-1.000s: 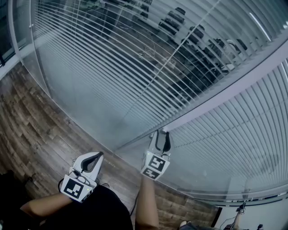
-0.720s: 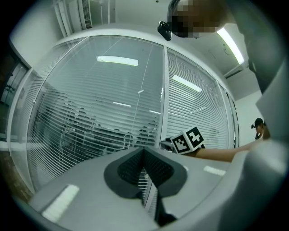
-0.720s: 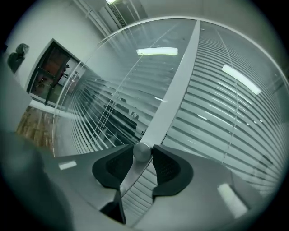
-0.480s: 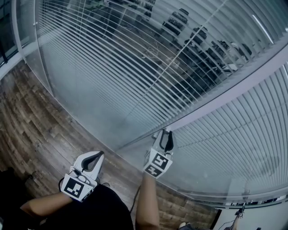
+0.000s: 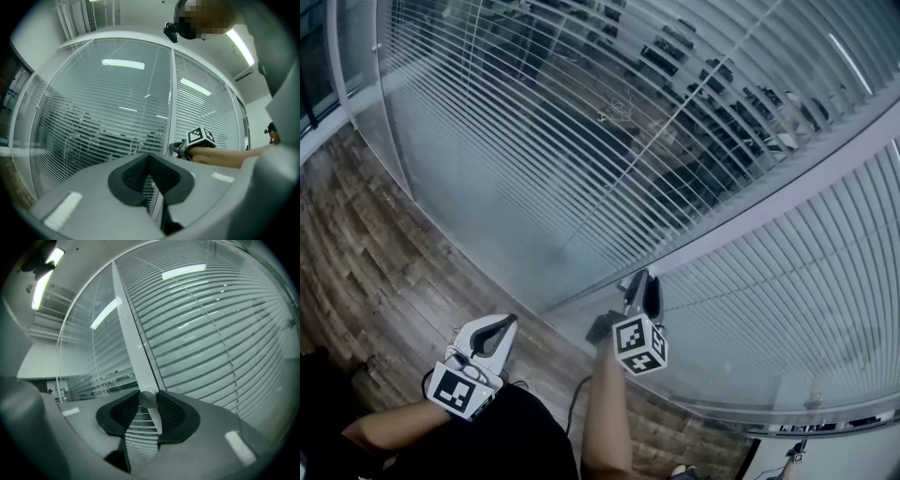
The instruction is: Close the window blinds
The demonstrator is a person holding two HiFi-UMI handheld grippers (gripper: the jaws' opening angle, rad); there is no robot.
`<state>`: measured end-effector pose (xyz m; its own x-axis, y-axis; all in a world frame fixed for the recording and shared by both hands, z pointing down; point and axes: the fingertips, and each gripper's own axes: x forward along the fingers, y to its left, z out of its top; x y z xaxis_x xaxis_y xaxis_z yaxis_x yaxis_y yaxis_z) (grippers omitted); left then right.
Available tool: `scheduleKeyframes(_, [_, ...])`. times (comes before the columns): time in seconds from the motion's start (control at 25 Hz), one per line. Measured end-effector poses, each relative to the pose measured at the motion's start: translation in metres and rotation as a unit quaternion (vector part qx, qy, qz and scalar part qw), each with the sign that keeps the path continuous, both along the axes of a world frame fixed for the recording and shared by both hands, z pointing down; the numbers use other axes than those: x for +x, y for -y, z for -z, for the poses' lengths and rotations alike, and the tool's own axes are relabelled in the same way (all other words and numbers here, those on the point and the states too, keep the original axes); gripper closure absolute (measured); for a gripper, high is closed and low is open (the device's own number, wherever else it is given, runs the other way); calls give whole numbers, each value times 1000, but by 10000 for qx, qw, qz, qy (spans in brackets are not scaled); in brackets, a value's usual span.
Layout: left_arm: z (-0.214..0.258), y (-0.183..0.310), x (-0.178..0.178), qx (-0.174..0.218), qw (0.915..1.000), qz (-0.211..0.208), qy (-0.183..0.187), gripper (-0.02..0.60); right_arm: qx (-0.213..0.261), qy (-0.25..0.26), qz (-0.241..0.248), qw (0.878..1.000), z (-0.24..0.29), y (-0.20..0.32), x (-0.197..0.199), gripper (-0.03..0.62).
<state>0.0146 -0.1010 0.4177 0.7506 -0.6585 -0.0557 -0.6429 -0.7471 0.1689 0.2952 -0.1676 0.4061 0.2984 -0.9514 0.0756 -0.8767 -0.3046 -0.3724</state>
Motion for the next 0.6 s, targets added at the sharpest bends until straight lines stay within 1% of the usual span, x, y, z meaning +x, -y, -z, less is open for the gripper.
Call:
scheduleKeyframes(0.08, [-3,0,0,-58,10000,-1,11,580,282,518,39,9982,-1,-1,1,462])
scheduleKeyframes(0.16, [-6,1,0,-140,9999,-2,3,580,557,1044,71,9930,-1,-2,3,461])
scheduleKeyframes(0.2, [-7,1,-1,-161,9999,5,-3,581,602,1127,66,9918,-2,-3,5,461])
scheduleKeyframes(0.24, [-6,1,-1,-161,9999,15,-7,580,593,1104,57,9921,-2,-3,5,459])
scheduleKeyframes(0.32, [-5,1,-1,-127,9999,32,-8,581,521,932,90,9942,-1,-2,4,457])
scheduleKeyframes(0.4, [-4,0,-1,-99,9999,32,6,580,359,543,208,9977,1,-1,-1,461])
scheduleKeyframes(0.48, [-5,0,-1,-110,9999,27,22,581,69,-227,326,9992,3,0,-7,432])
scheduleKeyframes(0.52, [-5,0,-1,-119,9999,28,23,580,-102,-739,347,9966,5,0,-10,421])
scheduleKeyframes(0.56, [-6,0,-1,-128,9999,27,24,580,-281,-1292,344,9906,7,-1,-13,421])
scheduleKeyframes(0.6, [-6,0,-1,-135,9999,20,25,580,-463,-1834,334,9814,10,-1,-15,421])
